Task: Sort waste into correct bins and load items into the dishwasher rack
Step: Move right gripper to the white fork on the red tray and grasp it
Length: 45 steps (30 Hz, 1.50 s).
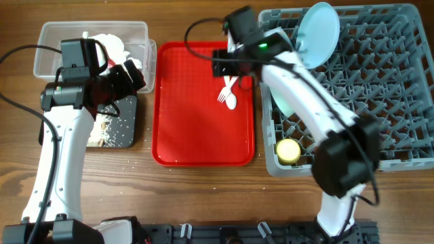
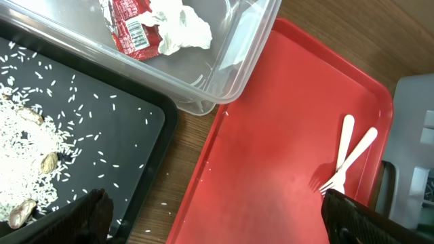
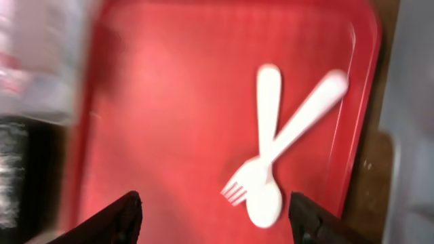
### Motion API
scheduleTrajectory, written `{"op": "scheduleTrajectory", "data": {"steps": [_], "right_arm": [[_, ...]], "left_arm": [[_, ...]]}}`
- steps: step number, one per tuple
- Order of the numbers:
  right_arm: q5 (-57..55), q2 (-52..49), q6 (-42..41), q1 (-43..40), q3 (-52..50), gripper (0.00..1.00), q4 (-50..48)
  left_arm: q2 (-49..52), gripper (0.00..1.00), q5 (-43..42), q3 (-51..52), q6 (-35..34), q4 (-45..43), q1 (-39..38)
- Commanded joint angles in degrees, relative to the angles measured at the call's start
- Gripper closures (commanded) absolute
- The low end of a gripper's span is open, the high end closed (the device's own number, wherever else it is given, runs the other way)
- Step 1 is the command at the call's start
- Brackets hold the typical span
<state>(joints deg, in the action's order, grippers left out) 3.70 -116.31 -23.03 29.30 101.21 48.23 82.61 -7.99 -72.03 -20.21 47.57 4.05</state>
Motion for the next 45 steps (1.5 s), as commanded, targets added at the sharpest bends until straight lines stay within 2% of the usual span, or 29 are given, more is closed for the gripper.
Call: {"op": "scheduleTrajectory", "data": {"steps": [1,10,15,18,23,26,27,40,45], "right_arm": [[-5.86,-5.09,-2.43,0.37,-0.35,0.3,1.33],[-8.7,-12.81,1.11,0.37,-0.37,0.32,1.09],[-10.82,-16.59,2.51,0.31,-0.37,0.4,0.46],[-10.8,-18.45,3.58,0.31,-0.37,0.51,0.68],[-11.15,-18.8,5.29,0.26,-0.24,0.76,0.85],[-11.45,-18.67,6.64,0.26,-0.17,0.94,1.18],[-11.43,-18.47,6.84,0.26,-0.17,0.96,1.46],[-11.19,-6.45,9.49,0.26,-0.17,0.96,3.04],[-8.09,-5.09,11.04,0.26,-0.17,0.96,2.99]], "left_arm": [[0.17,0.0,-0.26,-0.74,0.46,-0.13,0.31],[0.17,0.0,-0.26,-0.74,0.46,-0.15,0.31],[0.17,0.0,-0.26,-0.74,0.44,-0.13,0.31],[0.17,0.0,-0.26,-0.74,0.46,-0.15,0.31],[0.17,0.0,-0.26,-0.74,0.46,-0.13,0.31],[0.17,0.0,-0.26,-0.74,0.46,-0.13,0.31],[0.17,0.0,-0.26,-0.74,0.44,-0.15,0.31],[0.17,0.0,-0.26,-0.74,0.46,-0.15,0.31],[0.17,0.0,-0.26,-0.74,0.46,-0.15,0.31]]}}
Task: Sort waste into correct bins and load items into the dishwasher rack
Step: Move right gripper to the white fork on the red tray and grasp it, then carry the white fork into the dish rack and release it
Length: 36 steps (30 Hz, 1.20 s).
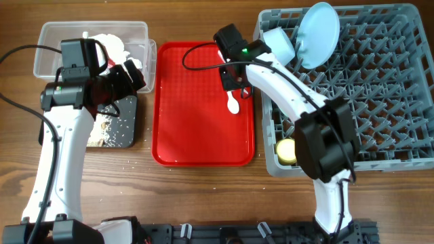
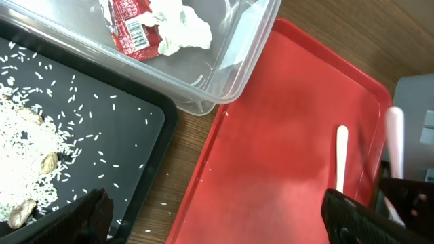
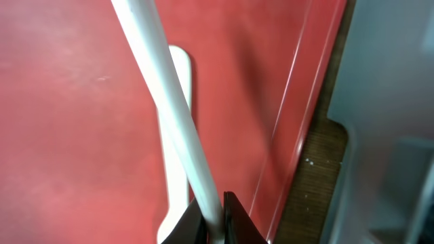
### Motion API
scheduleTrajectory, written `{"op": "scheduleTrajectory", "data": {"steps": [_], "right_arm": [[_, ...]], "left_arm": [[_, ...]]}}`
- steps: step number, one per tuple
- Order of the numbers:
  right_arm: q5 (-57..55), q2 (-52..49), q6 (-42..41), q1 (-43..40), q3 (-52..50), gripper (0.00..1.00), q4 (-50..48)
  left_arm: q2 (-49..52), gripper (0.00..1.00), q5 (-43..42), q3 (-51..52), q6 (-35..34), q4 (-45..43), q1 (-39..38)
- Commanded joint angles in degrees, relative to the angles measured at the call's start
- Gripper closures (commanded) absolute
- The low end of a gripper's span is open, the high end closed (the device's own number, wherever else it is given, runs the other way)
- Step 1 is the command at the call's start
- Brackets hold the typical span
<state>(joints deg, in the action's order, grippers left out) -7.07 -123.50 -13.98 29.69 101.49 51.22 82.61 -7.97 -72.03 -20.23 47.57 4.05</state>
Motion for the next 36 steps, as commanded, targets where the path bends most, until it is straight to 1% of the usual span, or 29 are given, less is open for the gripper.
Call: {"op": "scheduleTrajectory", "data": {"steps": [1,6,11,22,29,33,36], "right_arm": [[2.86,2.23,2.05,-0.13,-0.46,0.96,0.09],[5.51,2.62,3.5,-0.13,-0.46,0.96,0.5],[5.68,4.37,3.48,-0.13,-0.46,0.96,0.9],[5.88,10.6,3.5,-0.13,-0.46,0.96,1.86],[5.88,16.94,3.5,-0.13,-0.46,0.96,3.65],[5.53,22.05,2.49,-2.6,-0.46,0.96,7.54],[-1.11,26.8,-4.2,-9.88,-0.48,0.96,16.83]], "left_arm": [[0.17,0.0,-0.28,-0.74,0.46,-0.13,0.31],[0.17,0.0,-0.28,-0.74,0.48,-0.13,0.31],[0.17,0.0,-0.28,-0.74,0.48,-0.13,0.31],[0.17,0.0,-0.28,-0.74,0.48,-0.13,0.31],[0.17,0.0,-0.28,-0.74,0.48,-0.13,0.31],[0.17,0.0,-0.28,-0.74,0.48,-0.13,0.31],[0.17,0.0,-0.28,-0.74,0.48,-0.13,0.31]]}}
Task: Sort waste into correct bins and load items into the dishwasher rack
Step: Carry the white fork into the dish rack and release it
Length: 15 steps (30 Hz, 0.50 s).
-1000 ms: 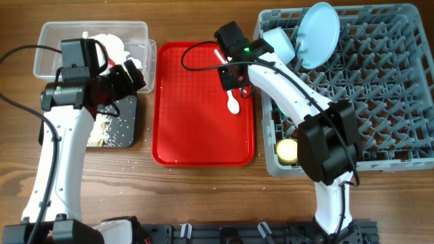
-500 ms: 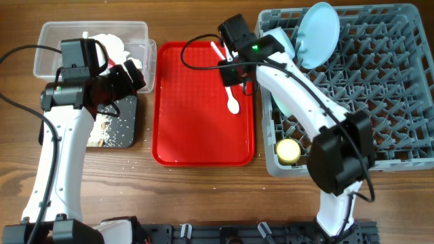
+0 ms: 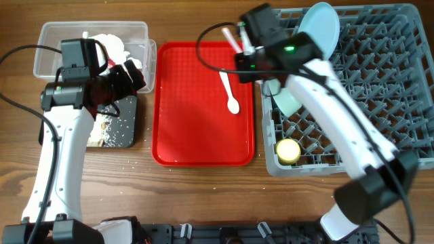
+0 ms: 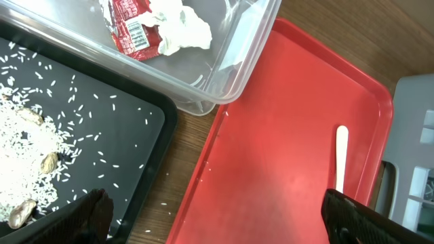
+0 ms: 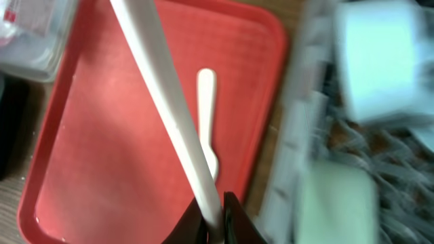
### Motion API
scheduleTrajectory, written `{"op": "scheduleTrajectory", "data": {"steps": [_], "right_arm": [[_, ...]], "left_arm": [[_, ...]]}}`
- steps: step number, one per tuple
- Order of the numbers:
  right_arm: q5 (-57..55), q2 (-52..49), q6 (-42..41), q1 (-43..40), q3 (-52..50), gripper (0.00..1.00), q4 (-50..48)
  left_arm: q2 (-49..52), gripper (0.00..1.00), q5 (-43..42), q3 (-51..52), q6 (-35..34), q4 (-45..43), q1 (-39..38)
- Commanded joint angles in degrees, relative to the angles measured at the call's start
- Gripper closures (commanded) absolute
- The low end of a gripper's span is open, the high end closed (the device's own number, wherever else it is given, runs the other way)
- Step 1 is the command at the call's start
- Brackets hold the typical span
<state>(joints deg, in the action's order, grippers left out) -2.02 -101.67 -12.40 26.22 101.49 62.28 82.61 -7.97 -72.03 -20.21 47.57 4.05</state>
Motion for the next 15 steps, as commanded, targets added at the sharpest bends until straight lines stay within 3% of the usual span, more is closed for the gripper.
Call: {"op": "scheduleTrajectory", "data": {"steps": [1,6,12,14,15], "right_arm": [[-7.23,5.6,-6.08,-8.59,-0.48,0.96,8.22],[-9.88,5.64,-6.08,-17.16,-4.57,0.96,14.97],[-9.49,5.57,-4.31,-21.86,-19.89,0.95,6.82],[-9.53,5.51,-4.5,-21.86,-22.21,0.84,5.33],[-9.55,5.51,-4.83,-21.86,-22.84,0.6,4.87]], "left_arm": [[0.17,0.0,-0.28,-0.74,0.44,-0.13,0.31],[0.17,0.0,-0.28,-0.74,0.46,-0.13,0.31],[0.17,0.0,-0.28,-0.74,0.46,-0.15,0.31],[0.17,0.0,-0.28,-0.74,0.44,-0.15,0.31],[0.17,0.0,-0.28,-0.74,0.46,-0.13,0.31]]}}
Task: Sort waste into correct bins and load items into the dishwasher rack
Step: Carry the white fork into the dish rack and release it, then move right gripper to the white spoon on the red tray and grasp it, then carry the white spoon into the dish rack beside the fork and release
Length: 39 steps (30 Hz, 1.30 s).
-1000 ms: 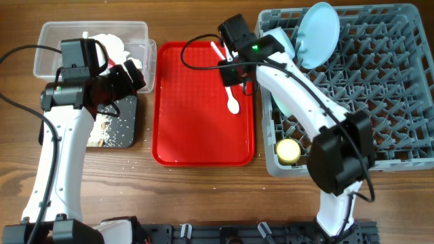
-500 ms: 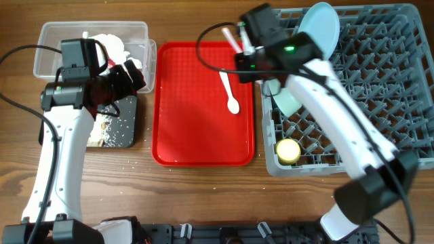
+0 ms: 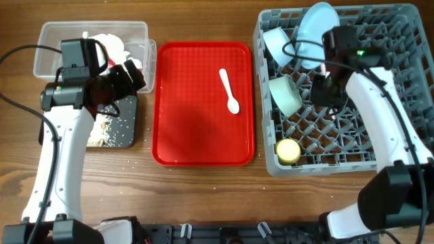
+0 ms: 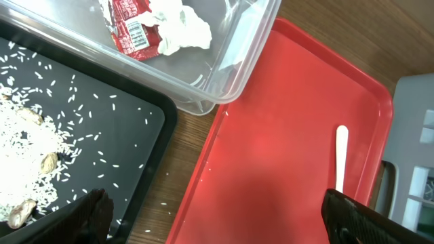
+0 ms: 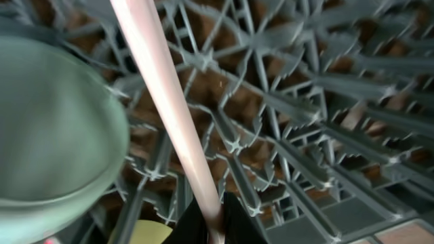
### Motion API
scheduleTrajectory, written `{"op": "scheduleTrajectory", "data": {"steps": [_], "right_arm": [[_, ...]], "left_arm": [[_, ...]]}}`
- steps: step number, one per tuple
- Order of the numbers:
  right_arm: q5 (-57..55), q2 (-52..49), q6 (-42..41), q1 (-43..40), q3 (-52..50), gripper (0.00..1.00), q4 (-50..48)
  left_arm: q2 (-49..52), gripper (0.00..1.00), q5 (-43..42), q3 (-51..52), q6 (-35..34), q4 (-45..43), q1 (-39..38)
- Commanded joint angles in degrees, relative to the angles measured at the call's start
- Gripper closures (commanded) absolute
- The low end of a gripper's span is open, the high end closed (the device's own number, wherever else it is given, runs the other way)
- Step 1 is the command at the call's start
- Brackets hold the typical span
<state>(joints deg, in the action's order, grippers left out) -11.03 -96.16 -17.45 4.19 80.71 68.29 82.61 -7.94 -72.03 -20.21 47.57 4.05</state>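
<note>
My right gripper (image 3: 324, 89) hangs over the left part of the grey dishwasher rack (image 3: 386, 102), shut on a white plastic fork (image 5: 169, 102) whose handle runs up between the fingers (image 5: 237, 217). A white spoon (image 3: 228, 90) lies alone on the red tray (image 3: 196, 135); its handle (image 4: 340, 159) shows in the left wrist view. My left gripper (image 3: 125, 78) is open over the edge between the bins and the tray (image 4: 285, 135), holding nothing.
The rack holds a green cup (image 3: 285, 95), a white cup (image 3: 278, 42), a light blue plate (image 3: 319, 34) and a yellow round item (image 3: 288, 150). A clear bin (image 3: 54, 34) holds wrappers and tissue. A black tray (image 4: 81, 135) carries scattered rice.
My right gripper has moved with the fork from the tray's right edge to over the rack beside the green cup. The left arm and the spoon stayed put.
My right gripper was open above the crossed fork and spoon on the tray. Then it was shut on the fork down at the tray. Then it held the fork up near the tray's right edge, and now over the rack, with the spoon left on the tray.
</note>
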Motion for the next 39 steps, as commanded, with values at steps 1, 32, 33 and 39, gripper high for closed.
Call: {"op": "scheduleTrajectory", "data": {"steps": [1,32,33,39], "right_arm": [[-0.55,0.0,0.11,0.17,-2.08,0.42,-1.31],[19.82,-25.33,7.48,24.09,19.41,0.43,-15.47],[19.8,-26.75,7.69,24.09,19.41,0.43,-15.1],[14.75,-31.04,8.31,24.09,19.15,0.48,-15.43]], "left_arm": [[0.17,0.0,-0.31,-0.74,0.44,-0.13,0.31],[0.17,0.0,-0.31,-0.74,0.46,-0.13,0.31],[0.17,0.0,-0.31,-0.74,0.44,-0.15,0.31],[0.17,0.0,-0.31,-0.74,0.46,-0.13,0.31]]}}
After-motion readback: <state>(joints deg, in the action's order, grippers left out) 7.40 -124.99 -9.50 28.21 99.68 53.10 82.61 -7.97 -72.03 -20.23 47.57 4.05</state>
